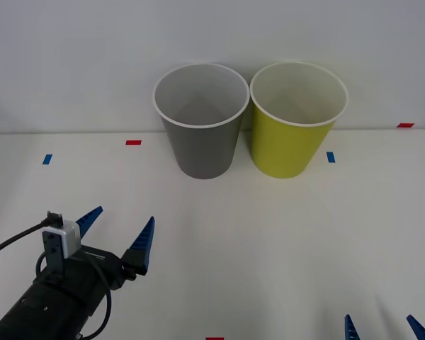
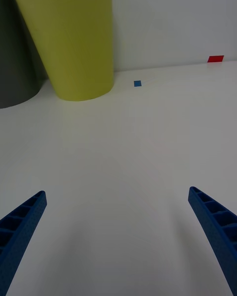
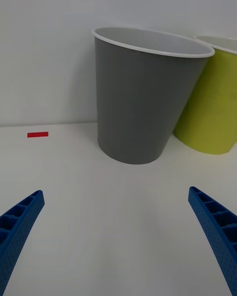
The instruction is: Put cans in the gray bin and PET bottles in the light green bin.
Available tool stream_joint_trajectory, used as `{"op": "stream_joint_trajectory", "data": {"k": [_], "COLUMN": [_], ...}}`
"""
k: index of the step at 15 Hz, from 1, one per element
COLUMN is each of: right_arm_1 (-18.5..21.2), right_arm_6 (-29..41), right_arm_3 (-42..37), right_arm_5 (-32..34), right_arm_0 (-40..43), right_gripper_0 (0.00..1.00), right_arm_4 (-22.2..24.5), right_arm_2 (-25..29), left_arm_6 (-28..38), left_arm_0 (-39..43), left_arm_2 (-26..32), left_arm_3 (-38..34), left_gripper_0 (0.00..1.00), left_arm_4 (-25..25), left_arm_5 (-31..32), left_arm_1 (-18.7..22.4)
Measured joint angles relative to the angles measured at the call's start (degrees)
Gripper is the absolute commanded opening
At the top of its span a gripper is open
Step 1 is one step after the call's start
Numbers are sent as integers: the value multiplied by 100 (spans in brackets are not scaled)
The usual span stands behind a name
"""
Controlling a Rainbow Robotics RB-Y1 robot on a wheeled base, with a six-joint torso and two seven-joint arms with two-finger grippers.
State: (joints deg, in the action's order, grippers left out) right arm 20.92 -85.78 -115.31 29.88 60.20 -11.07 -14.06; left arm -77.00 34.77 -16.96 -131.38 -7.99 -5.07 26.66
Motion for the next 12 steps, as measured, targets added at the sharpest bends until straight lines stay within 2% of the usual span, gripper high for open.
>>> {"op": "stream_joint_trajectory", "data": {"k": [2, 8, 12], "right_arm_1": [0, 0, 0], "right_arm_6": [0, 0, 0], "right_arm_3": [0, 0, 0], "right_arm_5": [0, 0, 0], "right_arm_0": [0, 0, 0], "right_gripper_0": [100, 100, 100], "right_arm_4": [0, 0, 0], "right_arm_2": [0, 0, 0], "left_arm_6": [141, 5, -55], "left_arm_0": [128, 797, 1238], "left_arm_2": [-127, -135, -93], "left_arm_3": [429, 489, 753], "left_gripper_0": [100, 100, 100], "left_arm_4": [293, 405, 903], "left_arm_5": [531, 1011, 1795], "left_arm_1": [48, 129, 66]}}
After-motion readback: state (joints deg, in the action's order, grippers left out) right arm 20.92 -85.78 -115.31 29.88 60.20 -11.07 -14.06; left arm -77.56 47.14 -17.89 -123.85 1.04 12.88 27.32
